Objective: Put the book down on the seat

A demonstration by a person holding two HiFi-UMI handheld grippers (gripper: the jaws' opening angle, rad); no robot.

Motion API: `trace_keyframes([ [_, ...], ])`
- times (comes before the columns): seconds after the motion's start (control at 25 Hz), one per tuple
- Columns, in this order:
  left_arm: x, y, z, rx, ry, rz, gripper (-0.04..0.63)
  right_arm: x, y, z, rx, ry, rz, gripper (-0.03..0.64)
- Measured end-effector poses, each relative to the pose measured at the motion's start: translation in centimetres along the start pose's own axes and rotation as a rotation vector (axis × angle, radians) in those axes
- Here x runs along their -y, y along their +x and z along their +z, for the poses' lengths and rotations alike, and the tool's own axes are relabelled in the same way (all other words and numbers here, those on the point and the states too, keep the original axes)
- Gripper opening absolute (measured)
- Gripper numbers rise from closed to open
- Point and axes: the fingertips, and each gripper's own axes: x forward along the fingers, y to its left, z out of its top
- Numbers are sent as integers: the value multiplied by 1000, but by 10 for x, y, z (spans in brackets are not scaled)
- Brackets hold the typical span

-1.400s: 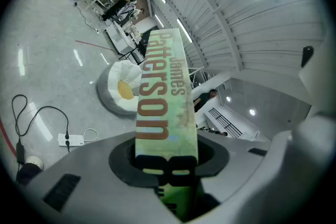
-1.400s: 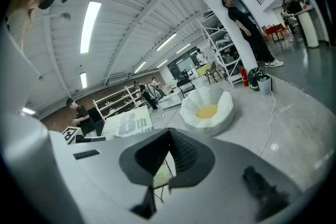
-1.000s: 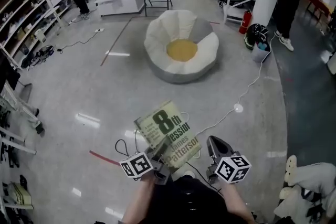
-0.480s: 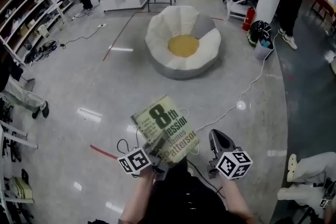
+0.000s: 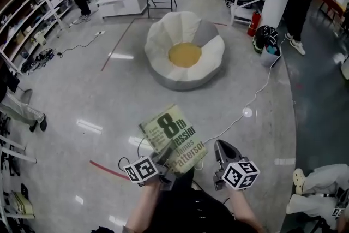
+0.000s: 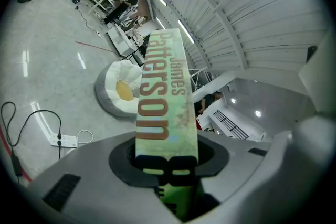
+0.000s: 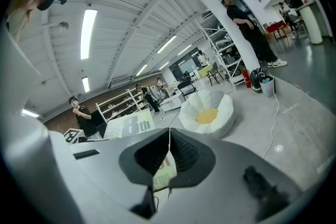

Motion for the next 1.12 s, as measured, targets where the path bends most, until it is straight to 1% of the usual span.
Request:
trace_keyframes([
  [0.16, -1, 34, 18, -18, -8, -1, 163, 12, 28, 22, -5, -4, 9, 14],
  [0.32, -1, 69, 44, -34, -17, 1, 163, 26, 63, 47, -19, 15, 4, 14],
  [0.64, -20, 129, 115, -35, -26, 3, 163, 38, 146, 90, -29, 19, 8, 14],
  [0.84, -28, 170, 159, -34, -30, -22, 163, 47, 201, 116, -24, 18, 8, 14],
  [0.92, -30, 188, 178, -36, -26, -28, 163, 47, 226, 129, -22, 24, 21, 14],
  [1.04, -35, 204, 195, -32, -34, -33, 163, 43, 251, 137, -30, 14, 44, 14],
  [1.12, -39, 210, 202, -30, -42, -33, 163, 44, 262, 139, -37, 14, 43, 14],
])
